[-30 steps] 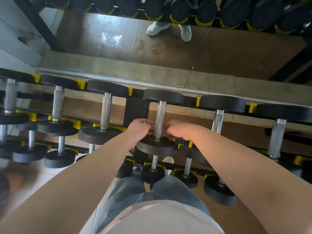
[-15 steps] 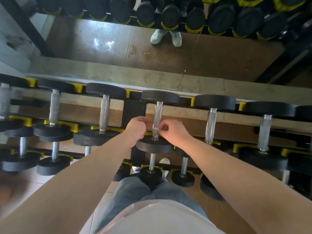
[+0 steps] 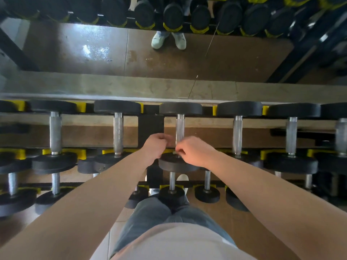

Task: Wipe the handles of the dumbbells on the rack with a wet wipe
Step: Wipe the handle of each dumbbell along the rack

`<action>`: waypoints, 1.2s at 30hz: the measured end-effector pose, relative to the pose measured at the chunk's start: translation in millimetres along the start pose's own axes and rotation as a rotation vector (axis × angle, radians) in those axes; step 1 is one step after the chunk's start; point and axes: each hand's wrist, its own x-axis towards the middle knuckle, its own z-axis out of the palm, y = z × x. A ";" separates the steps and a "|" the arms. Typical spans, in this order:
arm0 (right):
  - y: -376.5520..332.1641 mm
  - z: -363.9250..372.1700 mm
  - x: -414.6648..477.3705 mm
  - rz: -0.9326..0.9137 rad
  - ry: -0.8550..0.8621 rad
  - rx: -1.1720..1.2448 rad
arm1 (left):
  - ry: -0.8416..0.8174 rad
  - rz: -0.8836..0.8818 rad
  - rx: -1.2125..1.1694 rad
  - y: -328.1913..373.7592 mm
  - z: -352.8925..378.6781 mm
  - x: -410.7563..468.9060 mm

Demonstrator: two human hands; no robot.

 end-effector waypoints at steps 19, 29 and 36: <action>-13.9 5.4 10.0 0.602 0.367 0.599 | -0.162 -0.085 0.033 -5.5 -25.5 13.8; -24.9 17.0 -5.6 0.559 0.192 0.493 | -0.181 -0.057 0.061 -1.3 -26.4 17.2; -27.1 -12.6 23.0 0.328 0.345 0.135 | -0.180 -0.037 0.039 -4.1 -19.1 15.1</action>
